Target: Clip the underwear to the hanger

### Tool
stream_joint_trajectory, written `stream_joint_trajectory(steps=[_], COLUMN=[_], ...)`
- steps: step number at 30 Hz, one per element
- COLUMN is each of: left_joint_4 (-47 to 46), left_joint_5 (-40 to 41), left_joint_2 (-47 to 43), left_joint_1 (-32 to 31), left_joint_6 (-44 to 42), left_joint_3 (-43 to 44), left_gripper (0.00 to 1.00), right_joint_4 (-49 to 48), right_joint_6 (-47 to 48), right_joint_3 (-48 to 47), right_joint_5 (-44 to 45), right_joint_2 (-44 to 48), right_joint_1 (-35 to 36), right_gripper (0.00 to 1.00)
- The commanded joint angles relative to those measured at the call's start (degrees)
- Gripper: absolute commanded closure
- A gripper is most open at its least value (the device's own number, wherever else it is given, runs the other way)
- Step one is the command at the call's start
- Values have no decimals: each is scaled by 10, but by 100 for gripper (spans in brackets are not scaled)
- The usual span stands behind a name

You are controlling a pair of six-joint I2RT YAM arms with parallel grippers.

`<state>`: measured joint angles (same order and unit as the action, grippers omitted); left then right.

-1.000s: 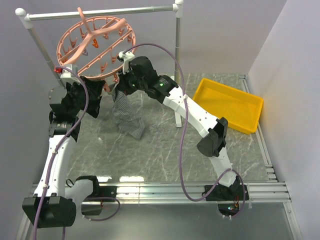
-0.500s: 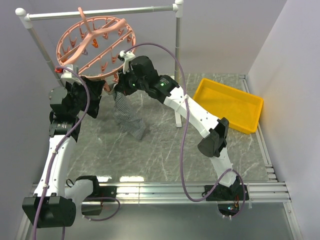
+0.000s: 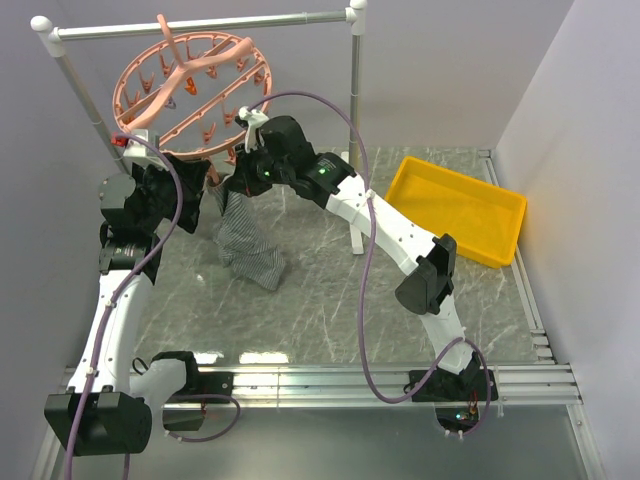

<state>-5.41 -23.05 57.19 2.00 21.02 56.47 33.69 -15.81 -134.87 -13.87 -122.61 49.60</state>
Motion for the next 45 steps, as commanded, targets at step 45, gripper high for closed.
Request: stream_joint_trajectory(steps=[45], left_joint_4=[-45], left_joint_5=[-3], left_joint_2=[6], left_joint_1=[-4], left_joint_6=[-20], left_joint_3=[40], left_gripper=[50], right_joint_4=[-40], right_joint_6=[-43], right_joint_3=[11], right_joint_5=[-30], right_joint_2=[58], right_joint_1=[-23], right_gripper=[100])
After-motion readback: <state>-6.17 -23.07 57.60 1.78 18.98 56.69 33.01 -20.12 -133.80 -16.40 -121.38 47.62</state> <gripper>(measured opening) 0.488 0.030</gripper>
